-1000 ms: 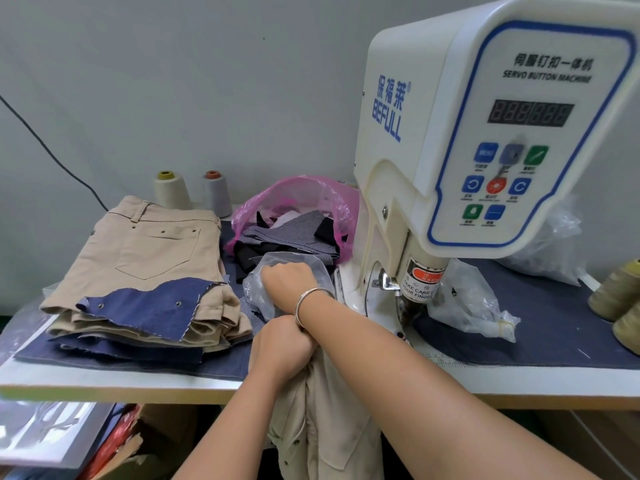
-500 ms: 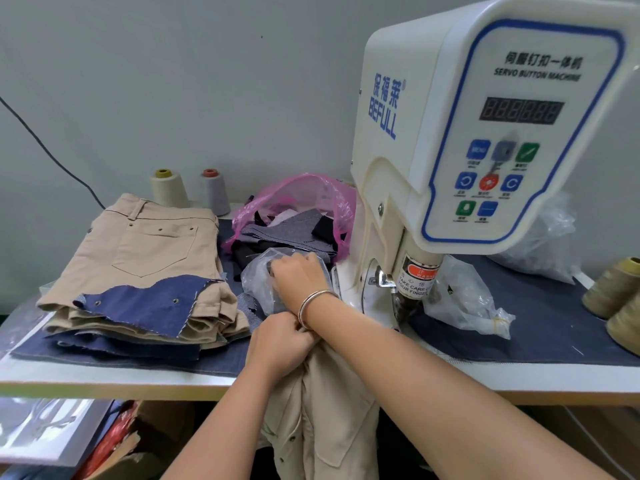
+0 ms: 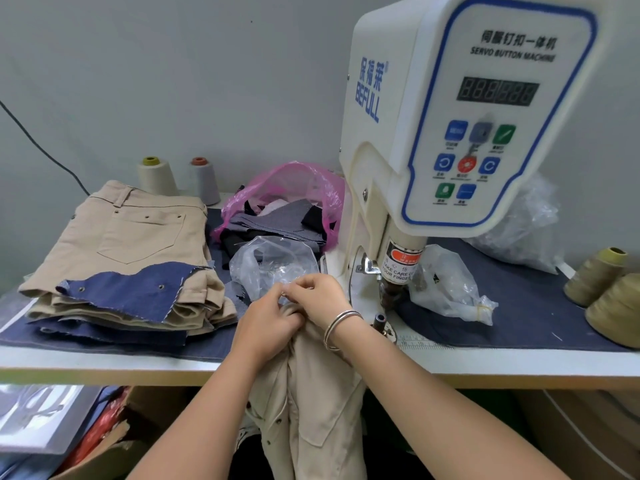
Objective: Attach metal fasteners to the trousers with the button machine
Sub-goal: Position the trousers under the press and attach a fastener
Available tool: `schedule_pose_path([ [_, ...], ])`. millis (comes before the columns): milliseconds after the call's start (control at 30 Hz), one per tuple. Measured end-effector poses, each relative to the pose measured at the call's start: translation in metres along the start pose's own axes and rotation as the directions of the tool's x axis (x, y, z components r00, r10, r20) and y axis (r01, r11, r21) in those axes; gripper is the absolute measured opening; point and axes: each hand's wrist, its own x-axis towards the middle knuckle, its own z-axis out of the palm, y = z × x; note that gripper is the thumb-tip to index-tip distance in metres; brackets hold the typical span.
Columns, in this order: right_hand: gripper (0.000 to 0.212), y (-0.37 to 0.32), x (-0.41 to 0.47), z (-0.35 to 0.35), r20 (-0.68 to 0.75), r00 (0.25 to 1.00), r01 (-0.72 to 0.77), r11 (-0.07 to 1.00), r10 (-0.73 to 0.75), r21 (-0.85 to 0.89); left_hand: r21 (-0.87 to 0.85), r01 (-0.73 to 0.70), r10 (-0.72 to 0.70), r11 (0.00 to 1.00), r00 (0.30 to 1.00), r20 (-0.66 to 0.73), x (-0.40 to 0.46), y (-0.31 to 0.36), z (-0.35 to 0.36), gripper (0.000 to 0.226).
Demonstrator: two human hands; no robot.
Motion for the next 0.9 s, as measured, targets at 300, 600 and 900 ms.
schedule_pose_path([
  [300,0.028,0.010,0.005,0.012,-0.146,0.989,0.037,0.999,-0.032,0.032,-0.032,-0.015,0.015,0.999,1.000,-0.005,0.000,0.004,-0.001,0.029],
  [600,0.005,0.020,0.002,0.021,-0.255,0.925,0.233,0.951,-0.281,-0.204,0.014,-0.017,0.017,1.000,1.000,-0.017,0.002,-0.001,0.000,0.013],
  [900,0.016,0.023,-0.008,0.019,-0.240,0.923,0.273,0.952,-0.300,-0.141,-0.023,0.006,-0.006,1.000,1.000,0.000,0.000,0.002,-0.001,0.030],
])
